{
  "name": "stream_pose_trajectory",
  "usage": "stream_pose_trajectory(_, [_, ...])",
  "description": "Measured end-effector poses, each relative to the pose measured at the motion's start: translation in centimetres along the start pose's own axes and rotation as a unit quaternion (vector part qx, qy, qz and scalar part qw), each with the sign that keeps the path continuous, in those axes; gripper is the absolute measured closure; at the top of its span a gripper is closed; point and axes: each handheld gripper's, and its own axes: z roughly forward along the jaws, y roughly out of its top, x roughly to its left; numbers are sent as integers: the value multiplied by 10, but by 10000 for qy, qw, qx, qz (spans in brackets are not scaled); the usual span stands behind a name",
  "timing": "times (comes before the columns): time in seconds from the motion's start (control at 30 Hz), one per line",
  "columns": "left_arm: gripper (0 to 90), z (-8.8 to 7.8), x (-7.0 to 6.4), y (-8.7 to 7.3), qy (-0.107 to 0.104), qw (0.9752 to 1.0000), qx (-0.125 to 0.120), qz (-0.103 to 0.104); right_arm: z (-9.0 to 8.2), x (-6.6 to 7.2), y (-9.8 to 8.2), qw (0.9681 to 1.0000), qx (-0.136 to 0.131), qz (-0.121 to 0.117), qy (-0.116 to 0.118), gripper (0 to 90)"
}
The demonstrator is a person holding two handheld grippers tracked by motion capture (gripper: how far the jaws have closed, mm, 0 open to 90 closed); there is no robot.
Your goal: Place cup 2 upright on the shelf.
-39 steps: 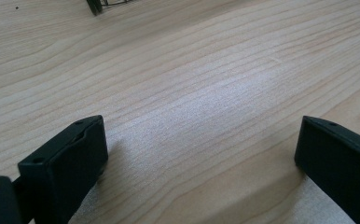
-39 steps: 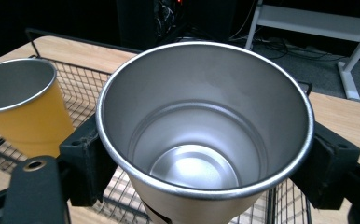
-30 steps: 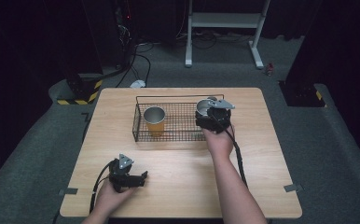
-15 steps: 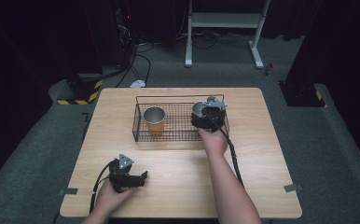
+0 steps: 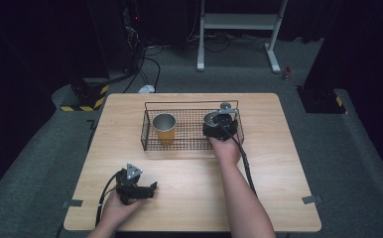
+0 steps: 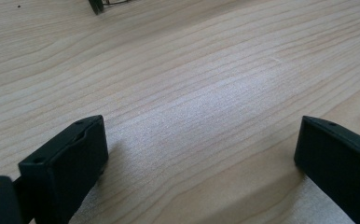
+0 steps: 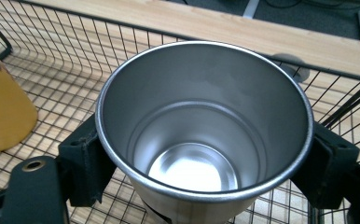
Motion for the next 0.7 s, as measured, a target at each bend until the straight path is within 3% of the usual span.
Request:
stream_pose_trajectory(0.43, [30, 0, 0, 0, 2, 10000, 11, 12, 10, 0, -3, 9996, 278, 79, 9, 184])
stream_pose_trajectory(0.7, [30, 0, 0, 0, 4, 10000, 12, 10, 13, 2, -4, 9993, 370, -37, 8, 182])
